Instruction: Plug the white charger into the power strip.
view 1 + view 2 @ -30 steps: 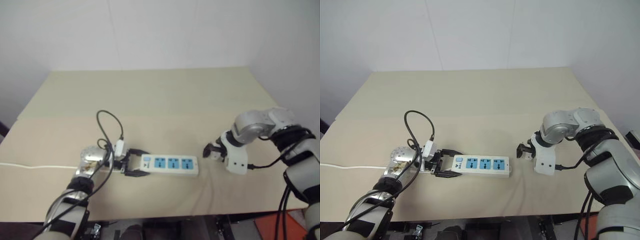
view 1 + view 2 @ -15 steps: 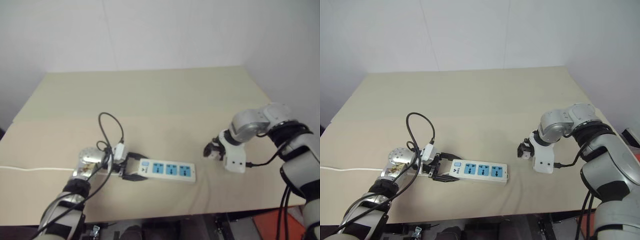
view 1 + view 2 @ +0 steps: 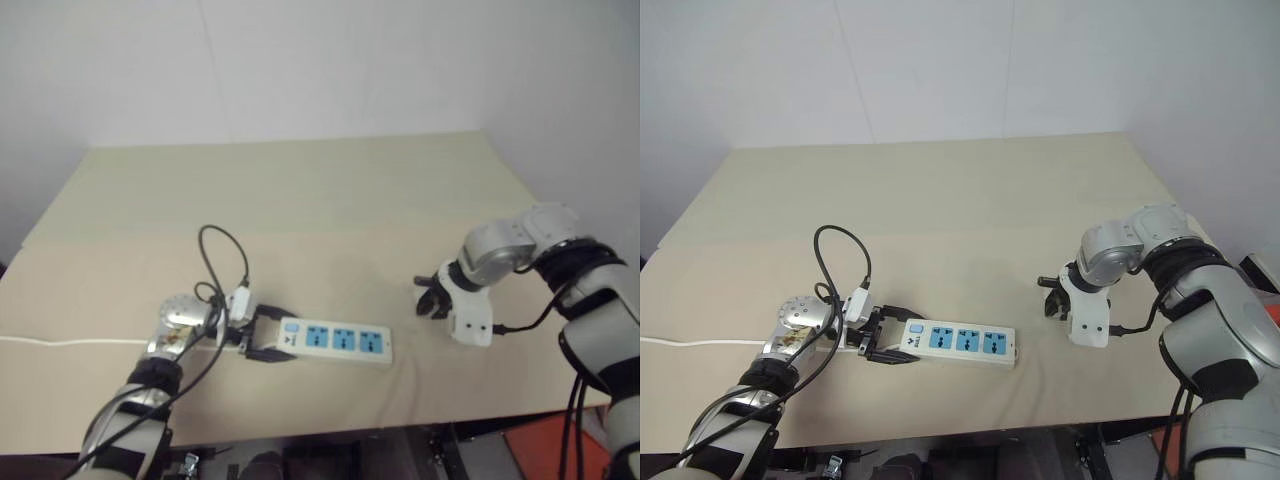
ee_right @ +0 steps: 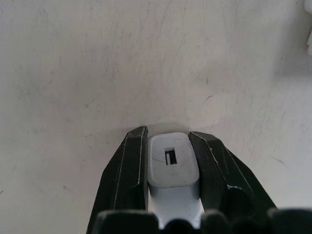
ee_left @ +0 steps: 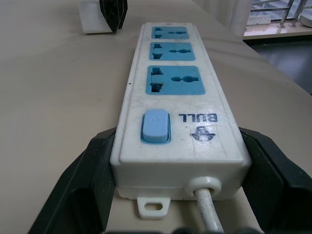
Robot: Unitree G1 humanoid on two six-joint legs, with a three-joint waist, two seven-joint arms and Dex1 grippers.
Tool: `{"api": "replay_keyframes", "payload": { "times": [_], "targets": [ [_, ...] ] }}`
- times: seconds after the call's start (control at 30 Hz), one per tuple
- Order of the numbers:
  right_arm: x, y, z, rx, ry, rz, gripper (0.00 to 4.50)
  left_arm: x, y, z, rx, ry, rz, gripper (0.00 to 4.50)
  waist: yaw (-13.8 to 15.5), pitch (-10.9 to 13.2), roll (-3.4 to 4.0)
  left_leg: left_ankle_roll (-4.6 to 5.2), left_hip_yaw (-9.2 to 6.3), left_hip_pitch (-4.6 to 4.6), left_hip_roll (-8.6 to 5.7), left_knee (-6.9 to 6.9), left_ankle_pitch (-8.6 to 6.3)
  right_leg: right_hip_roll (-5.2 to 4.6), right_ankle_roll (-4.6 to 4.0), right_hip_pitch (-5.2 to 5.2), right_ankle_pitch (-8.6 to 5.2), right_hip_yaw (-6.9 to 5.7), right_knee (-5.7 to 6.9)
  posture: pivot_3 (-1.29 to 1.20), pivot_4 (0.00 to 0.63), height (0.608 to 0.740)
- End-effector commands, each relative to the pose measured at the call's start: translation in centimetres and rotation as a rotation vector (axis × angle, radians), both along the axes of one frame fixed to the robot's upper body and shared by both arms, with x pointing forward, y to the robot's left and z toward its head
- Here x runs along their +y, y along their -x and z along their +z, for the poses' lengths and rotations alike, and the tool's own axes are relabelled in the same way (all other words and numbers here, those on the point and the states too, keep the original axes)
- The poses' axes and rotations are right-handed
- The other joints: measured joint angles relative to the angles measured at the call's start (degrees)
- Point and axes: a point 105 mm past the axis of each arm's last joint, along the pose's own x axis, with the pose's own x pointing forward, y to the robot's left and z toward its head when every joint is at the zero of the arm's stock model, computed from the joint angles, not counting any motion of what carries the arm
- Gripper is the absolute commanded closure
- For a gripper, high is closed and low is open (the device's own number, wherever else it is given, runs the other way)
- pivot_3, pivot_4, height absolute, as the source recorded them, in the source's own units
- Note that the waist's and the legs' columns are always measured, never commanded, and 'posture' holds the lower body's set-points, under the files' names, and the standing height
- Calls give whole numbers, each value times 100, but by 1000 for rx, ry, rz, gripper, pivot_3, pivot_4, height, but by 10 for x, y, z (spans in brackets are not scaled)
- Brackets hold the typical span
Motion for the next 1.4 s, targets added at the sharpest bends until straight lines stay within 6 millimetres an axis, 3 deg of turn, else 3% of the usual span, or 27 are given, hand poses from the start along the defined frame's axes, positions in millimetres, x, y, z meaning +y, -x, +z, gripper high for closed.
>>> {"api": "replay_keyframes", "payload": {
  "times": [0.03, 0.2, 0.37, 0.53, 0.83, 1.03, 1.17, 1.4],
  "targets": [
    [9, -1, 13, -29, -61, 33, 3353, -2, -2, 8, -50, 11, -10, 1233, 0, 0, 0, 0, 0, 0, 0, 0, 0, 0, 0, -1, 0, 0, 0, 0, 150, 740],
    [23, -3, 33, -47, -221, -26, 3353, -3, -3, 9, -49, 10, -17, 1233, 1, 0, 0, 0, 1, -5, 0, 0, 0, 0, -1, -7, -1, 2, 0, 0, 150, 740],
    [45, 1, 54, 38, -493, -309, 3353, -7, -4, 9, -46, 12, -24, 1233, 39, 0, 0, 2, -4, -9, 3, 0, -1, -3, -1, -1, 0, -2, -5, 0, 150, 740],
    [55, 9, 81, 322, -836, -678, 3353, -9, -4, 8, -44, 13, -30, 1233, 96, 0, 0, 3, -10, -13, 3, 3, -2, -4, -1, -1, 0, -4, -3, 0, 150, 740],
    [63, 13, 118, 755, -1320, -1038, 3353, -8, -4, 0, -58, -20, -24, 1233, 205, 0, 0, 5, -11, -14, 2, 4, -3, -4, -1, -2, 0, -8, -7, 0, 150, 740],
    [73, 15, 114, 1039, -1535, -1190, 3353, -6, -4, -9, -65, -54, -11, 1233, 206, -1, 0, 5, -16, -12, 2, 6, -3, -5, -1, 4, 0, -13, -5, 0, 150, 740],
    [82, 19, 96, 1017, -1539, -1236, 3353, -3, -7, -17, -61, -98, 23, 1233, 213, -3, 2, 5, -17, -9, 0, 8, -3, -6, 0, 7, 0, -14, -6, 0, 150, 740],
    [91, 27, 92, 1050, -1561, -1245, 3353, -5, -6, -17, 15, -57, 42, 1233, 206, -26, 16, 5, -18, 3, -1, 8, -2, -2, 0, 17, 0, -16, -5, 0, 150, 740]
  ]
}}
